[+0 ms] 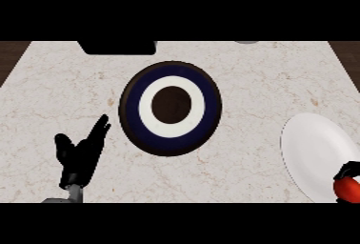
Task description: Pick the tomato from the plate and place it in the plate
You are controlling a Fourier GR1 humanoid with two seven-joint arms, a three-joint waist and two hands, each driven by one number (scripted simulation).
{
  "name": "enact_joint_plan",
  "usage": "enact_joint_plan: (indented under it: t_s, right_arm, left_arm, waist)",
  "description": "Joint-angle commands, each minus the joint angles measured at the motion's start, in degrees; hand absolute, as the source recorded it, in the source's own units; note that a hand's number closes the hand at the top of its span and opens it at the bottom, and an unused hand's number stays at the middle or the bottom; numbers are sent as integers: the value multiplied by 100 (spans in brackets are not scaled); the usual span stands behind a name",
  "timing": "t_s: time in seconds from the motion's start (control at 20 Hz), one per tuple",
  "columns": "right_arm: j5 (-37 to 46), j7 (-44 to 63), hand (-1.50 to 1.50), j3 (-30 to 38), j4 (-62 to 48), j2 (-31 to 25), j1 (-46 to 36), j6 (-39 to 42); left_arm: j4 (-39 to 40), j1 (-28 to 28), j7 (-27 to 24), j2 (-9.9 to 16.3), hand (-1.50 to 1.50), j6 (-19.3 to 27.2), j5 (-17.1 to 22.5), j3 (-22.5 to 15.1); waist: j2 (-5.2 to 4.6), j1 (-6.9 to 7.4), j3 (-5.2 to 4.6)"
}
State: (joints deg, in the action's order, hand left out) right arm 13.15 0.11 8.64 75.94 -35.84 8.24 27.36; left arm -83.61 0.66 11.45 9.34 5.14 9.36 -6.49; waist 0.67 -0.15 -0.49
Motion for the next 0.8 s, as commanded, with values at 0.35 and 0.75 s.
enact_joint_plan:
  t_s: [0.35,0.75]
  right_arm:
    - [1735,1262,150,-1692,1977,1724,-1059,-1797]
    - [3369,2121,150,-2505,2723,3050,-2083,-3498]
  left_arm:
    - [78,-30,65,-33,0,-128,-117,-187]
    - [164,-68,149,-95,0,-187,-130,-310]
  waist:
    - [49,600,-91]
    - [129,556,-59]
